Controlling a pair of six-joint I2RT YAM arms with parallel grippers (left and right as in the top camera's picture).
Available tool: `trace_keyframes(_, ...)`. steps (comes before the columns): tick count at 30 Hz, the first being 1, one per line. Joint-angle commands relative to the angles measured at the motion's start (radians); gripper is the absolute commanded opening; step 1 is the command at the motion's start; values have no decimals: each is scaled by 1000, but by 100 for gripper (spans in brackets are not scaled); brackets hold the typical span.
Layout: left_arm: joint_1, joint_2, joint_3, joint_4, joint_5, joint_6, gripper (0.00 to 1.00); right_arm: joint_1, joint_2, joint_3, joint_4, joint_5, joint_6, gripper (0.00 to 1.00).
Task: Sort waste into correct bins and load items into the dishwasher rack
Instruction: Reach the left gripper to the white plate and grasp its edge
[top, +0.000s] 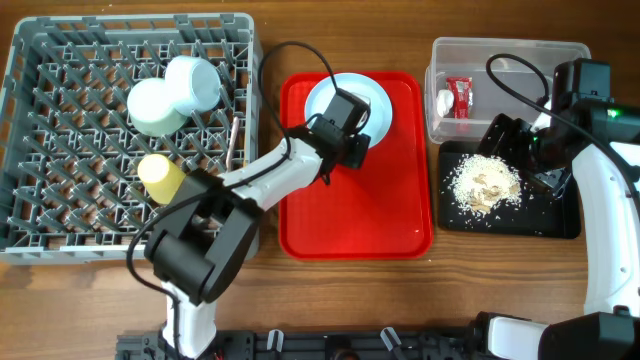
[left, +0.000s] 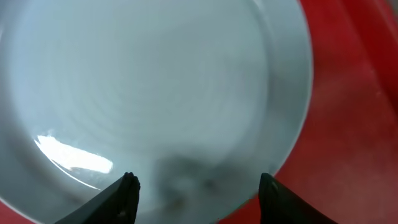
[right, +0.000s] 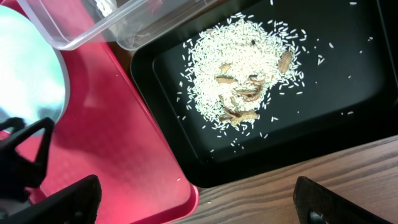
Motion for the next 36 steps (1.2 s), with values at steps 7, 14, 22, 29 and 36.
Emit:
trace_keyframes(7, -2, 37, 2, -151, 12, 17, 51, -2, -22, 9, 1, -9, -13, 100)
trace_keyframes(14, -5, 34, 2, -158, 12, 17, 47, -2, -22, 9, 1, -9, -14, 100)
trace_keyframes(22, -18, -57, 2, -108, 13, 26, 63, -2, -22, 9, 2, -9, -13, 100)
trace_keyframes(29, -45, -94, 2, -72, 35, 228, 74, -2, -22, 9, 2, -9, -13, 100)
trace_keyframes(36, -85, -47, 0, -72, 35, 318, 79, -2, -22, 9, 2, -9, -13, 100)
